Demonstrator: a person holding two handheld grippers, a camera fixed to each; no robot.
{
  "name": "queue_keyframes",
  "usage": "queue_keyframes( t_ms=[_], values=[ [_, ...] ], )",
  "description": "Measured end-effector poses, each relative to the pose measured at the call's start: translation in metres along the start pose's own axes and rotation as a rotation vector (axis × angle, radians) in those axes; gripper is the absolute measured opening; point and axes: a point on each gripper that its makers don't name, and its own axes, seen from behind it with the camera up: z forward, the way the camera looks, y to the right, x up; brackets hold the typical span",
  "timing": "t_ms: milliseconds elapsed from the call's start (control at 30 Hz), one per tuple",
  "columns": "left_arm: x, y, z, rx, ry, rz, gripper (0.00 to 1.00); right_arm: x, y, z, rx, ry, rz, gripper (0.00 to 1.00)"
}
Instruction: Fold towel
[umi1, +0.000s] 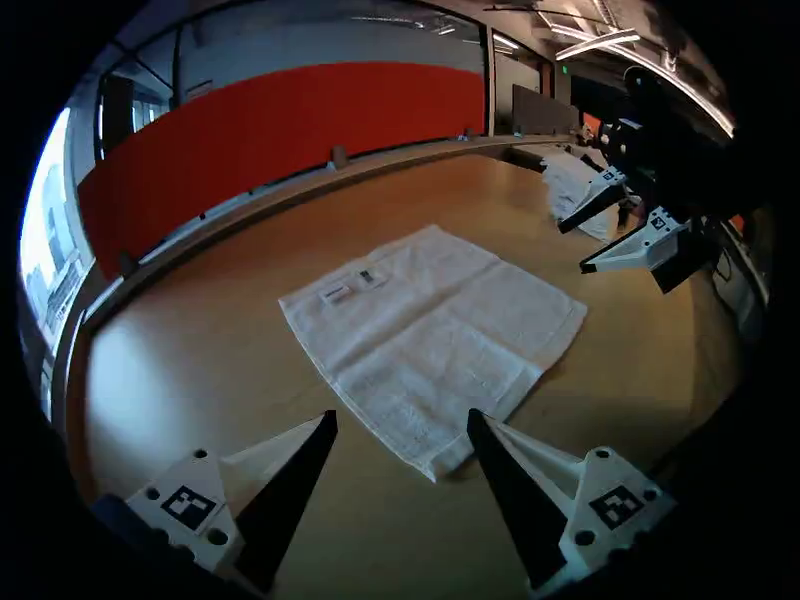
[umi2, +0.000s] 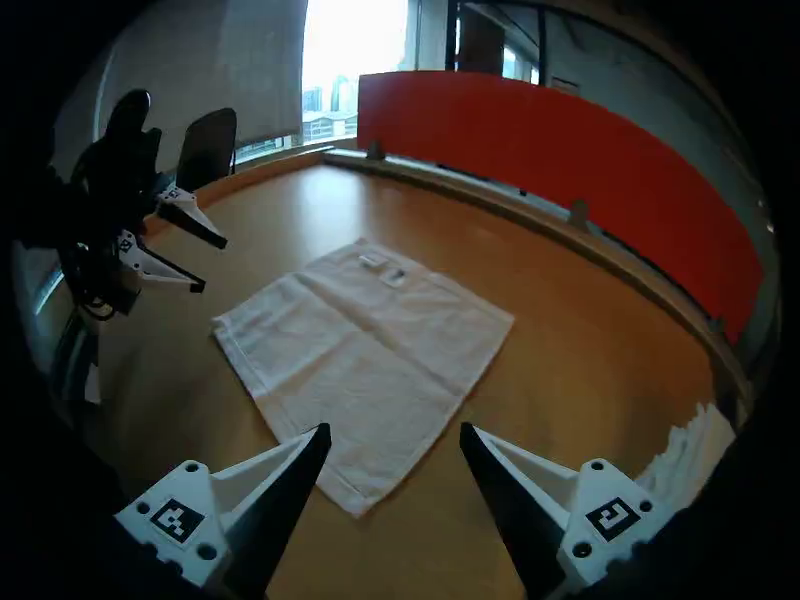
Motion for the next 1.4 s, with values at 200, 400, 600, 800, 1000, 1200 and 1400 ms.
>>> queue_keyframes(
  t_ms=[200,400,600,800,1000,1200,1400],
  values=[
    [-0.023,0.008,0.018,-0.02,-0.061,0.021,0.97,-0.026,-0.006,0.011,0.028,-0.063,-0.007,1.0],
    [-0.036,0.016,0.029,-0.039,-0.103,0.033,0.96,-0.045,-0.011,0.016,0.053,-0.105,-0.019,1.0],
    [-0.047,0.023,0.037,-0.054,-0.135,0.035,0.96,-0.057,-0.014,0.018,0.069,-0.126,-0.012,1.0],
    [-0.058,0.027,0.041,-0.057,-0.165,0.038,0.96,-0.062,-0.013,0.019,0.073,-0.134,-0.007,1.0],
    [-0.06,0.027,0.042,-0.052,-0.168,0.015,0.96,-0.065,-0.011,0.02,0.074,-0.14,-0.018,1.0],
    [-0.061,0.027,0.042,-0.052,-0.159,-0.005,0.96,-0.068,-0.013,0.019,0.087,-0.146,-0.035,1.0],
    [-0.062,0.028,0.041,-0.055,-0.165,-0.004,0.96,-0.068,-0.015,0.019,0.099,-0.142,-0.044,0.94]
  ],
)
